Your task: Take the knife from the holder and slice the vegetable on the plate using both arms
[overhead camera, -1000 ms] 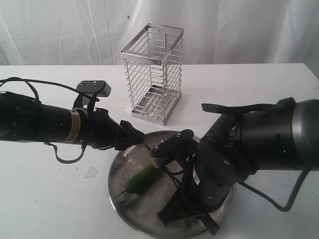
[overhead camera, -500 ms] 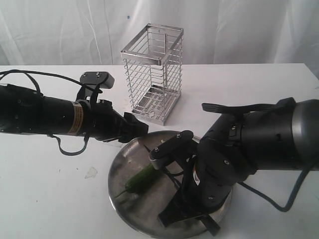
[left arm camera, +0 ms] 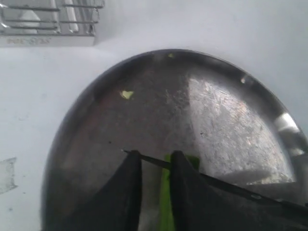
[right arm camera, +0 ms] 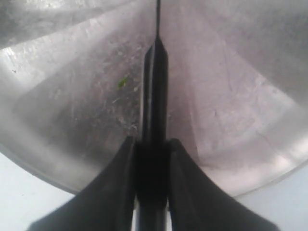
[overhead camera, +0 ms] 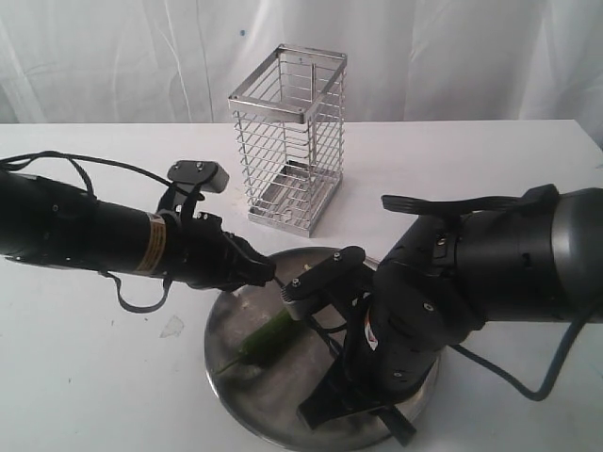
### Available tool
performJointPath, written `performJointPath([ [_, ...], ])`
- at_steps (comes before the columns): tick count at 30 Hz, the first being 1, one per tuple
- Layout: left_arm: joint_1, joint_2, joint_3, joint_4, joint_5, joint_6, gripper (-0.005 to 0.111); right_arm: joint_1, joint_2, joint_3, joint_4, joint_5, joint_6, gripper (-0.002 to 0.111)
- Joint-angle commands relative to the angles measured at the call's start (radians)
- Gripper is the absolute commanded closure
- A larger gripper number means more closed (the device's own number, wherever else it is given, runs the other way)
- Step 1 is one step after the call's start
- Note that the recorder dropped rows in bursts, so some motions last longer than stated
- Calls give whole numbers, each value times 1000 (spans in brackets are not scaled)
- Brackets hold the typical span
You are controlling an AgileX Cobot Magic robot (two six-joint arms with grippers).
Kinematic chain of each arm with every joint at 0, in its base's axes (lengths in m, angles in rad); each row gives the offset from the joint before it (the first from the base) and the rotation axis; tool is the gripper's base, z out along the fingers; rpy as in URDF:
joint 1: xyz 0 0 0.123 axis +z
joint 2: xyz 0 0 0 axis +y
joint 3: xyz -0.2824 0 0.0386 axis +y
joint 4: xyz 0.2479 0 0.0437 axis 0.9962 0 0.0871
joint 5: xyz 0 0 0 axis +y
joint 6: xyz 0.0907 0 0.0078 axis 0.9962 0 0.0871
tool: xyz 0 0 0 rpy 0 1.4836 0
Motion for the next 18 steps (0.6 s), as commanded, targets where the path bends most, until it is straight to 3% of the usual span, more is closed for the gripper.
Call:
performJointPath([
  [1, -3, 24, 0, 8, -49, -10, 89, -4, -1, -6, 1, -7, -9, 108],
  [7, -3, 27, -4, -60, -95, 23, 87, -4, -1, -6, 1, -7, -9, 108],
  [18, -22, 33, -41, -74, -56, 42, 87, -4, -1, -6, 1, -15, -9, 108],
])
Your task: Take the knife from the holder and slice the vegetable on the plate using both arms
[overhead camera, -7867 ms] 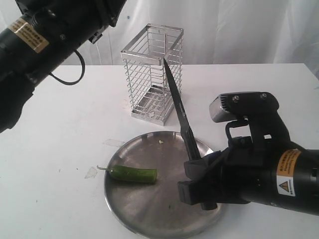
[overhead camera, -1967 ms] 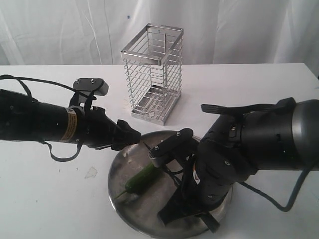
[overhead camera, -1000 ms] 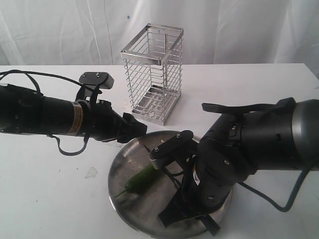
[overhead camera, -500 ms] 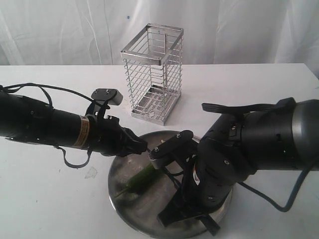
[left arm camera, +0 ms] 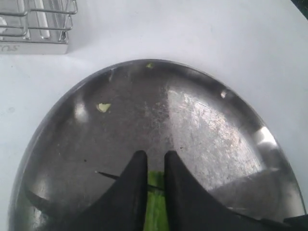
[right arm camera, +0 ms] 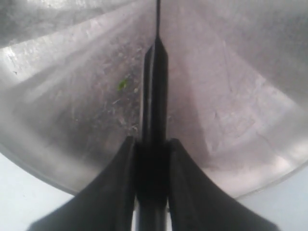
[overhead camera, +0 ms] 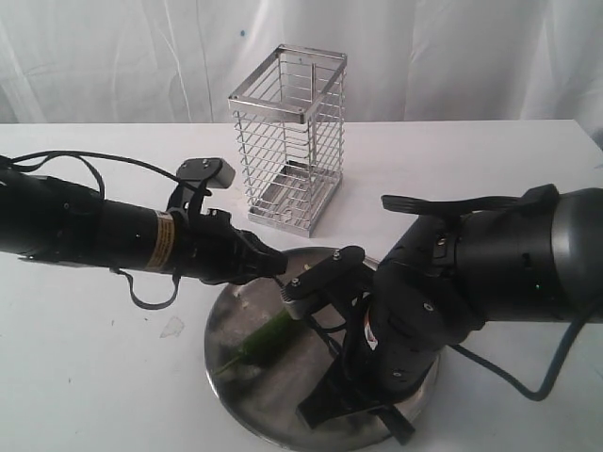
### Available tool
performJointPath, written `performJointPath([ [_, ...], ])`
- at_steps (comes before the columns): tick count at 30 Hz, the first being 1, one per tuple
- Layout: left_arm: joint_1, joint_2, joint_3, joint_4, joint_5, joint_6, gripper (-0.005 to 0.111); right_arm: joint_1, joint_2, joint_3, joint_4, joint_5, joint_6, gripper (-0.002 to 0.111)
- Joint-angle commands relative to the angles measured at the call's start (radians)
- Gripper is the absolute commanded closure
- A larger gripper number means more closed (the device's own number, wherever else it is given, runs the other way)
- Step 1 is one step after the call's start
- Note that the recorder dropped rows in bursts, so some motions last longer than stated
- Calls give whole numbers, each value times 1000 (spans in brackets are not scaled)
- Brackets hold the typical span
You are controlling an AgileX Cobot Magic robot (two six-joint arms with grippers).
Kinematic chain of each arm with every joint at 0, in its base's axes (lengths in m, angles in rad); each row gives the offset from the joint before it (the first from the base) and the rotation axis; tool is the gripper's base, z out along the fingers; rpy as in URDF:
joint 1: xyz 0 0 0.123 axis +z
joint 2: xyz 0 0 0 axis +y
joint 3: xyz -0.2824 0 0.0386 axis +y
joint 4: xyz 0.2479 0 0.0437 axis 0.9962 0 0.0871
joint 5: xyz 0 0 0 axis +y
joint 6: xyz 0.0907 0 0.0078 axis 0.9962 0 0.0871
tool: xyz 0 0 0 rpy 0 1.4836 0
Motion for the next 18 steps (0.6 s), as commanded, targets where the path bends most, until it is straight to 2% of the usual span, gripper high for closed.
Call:
performJointPath([
  [1, -32, -4, -16, -1, 32, 7, 87, -4, -1, -6, 1, -10, -9, 108],
  [7, -115, 36, -16, -1, 182, 36, 87, -4, -1, -6, 1, -5, -9, 108],
  [13, -122, 128, -16, -1, 302, 38, 87, -4, -1, -6, 1, 17, -11, 108],
  [18, -122, 153, -18, -1, 302, 38, 87, -4, -1, -6, 1, 17, -11, 108],
])
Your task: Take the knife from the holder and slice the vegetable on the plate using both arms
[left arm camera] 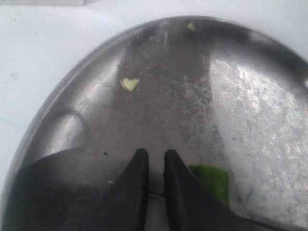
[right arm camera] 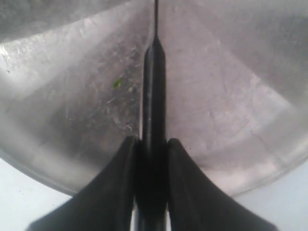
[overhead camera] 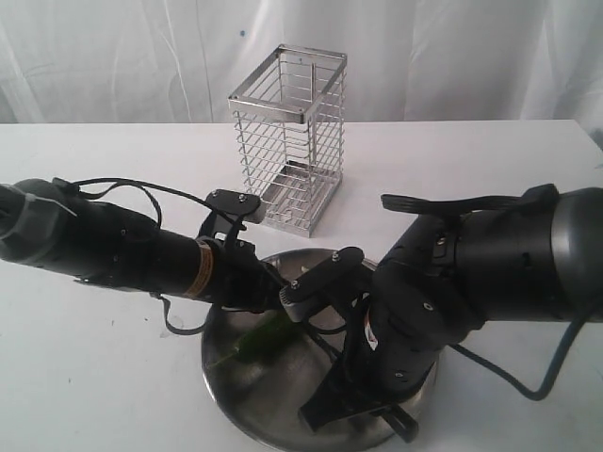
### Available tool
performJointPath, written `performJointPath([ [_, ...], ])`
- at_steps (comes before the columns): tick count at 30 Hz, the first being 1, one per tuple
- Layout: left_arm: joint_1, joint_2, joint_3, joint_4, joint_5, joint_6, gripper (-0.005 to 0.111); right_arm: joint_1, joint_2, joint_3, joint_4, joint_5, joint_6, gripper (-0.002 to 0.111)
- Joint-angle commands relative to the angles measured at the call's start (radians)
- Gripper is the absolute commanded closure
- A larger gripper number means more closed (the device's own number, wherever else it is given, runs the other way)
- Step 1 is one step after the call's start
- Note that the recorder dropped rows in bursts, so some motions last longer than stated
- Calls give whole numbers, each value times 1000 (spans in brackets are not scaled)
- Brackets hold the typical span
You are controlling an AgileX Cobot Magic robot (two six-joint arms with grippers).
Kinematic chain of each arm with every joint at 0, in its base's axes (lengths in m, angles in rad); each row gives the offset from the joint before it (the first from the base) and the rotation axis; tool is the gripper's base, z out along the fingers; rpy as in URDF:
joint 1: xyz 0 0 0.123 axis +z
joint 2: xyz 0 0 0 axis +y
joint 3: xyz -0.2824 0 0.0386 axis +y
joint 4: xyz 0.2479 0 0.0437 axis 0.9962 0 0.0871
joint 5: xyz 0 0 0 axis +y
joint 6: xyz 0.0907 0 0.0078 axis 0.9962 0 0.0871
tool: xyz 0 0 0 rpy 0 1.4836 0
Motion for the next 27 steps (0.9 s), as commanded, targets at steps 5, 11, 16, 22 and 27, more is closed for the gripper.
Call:
performJointPath([
  [5, 25, -43, -1, 62, 36, 3, 87, -4, -1, -6, 2, 17, -3, 108],
  [11, 25, -81, -1, 169, 45, -52, 87, -4, -1, -16, 1, 23, -5, 108],
  [16, 21, 16, -3, 123, 45, -38, 87, -3, -1, -20, 31, 69, -55, 108],
  [22, 21, 66, -39, 116, 13, -26, 87, -3, -1, -22, 51, 114, -86, 108],
  [27, 21, 66, -56, 123, -11, -28, 87, -3, -1, -22, 55, 159, -86, 108],
])
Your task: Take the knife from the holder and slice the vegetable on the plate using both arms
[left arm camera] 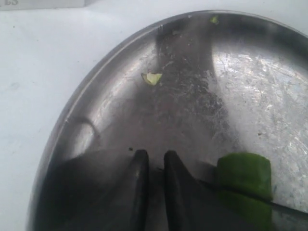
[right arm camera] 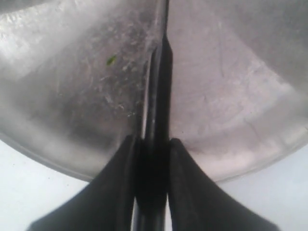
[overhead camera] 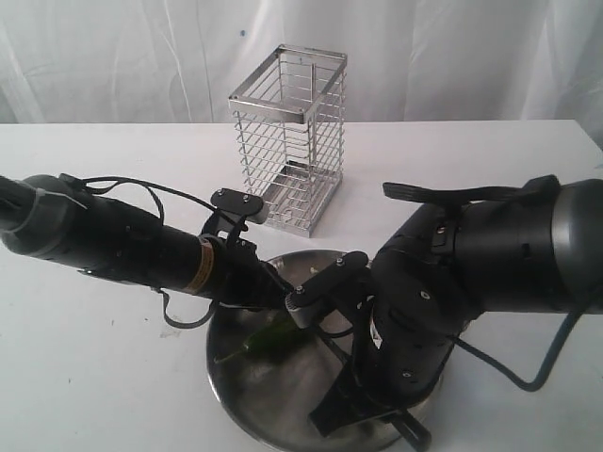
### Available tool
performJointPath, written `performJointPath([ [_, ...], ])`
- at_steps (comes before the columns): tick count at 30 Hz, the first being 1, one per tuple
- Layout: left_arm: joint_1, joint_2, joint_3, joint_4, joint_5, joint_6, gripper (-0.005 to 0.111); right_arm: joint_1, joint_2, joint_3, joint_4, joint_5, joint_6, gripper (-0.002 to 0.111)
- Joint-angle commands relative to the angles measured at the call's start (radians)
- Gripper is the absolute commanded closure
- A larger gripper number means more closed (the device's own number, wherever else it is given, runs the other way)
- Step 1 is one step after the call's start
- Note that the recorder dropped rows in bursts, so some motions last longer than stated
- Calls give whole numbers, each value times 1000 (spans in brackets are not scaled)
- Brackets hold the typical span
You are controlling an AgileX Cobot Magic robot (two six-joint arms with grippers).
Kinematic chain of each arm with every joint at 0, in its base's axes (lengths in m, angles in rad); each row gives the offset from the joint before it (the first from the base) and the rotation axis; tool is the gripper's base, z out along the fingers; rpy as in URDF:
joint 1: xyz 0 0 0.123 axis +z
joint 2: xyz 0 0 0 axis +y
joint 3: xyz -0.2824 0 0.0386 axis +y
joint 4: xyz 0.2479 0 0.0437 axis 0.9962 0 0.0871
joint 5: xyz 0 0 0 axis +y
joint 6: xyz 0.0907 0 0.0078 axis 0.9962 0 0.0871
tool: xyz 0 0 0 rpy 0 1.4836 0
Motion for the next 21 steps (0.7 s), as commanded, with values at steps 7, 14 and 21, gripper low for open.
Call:
performJointPath([
  [7, -1, 27, -2, 67, -40, -7, 87, -1, -1, -2, 36, 116, -37, 108],
  [14, 1, -55, -2, 221, -19, -69, 87, -1, -1, -2, 36, 119, -39, 108],
  [21, 1, -95, -2, 289, -6, -173, 87, -1, -1, -2, 36, 115, -36, 108],
])
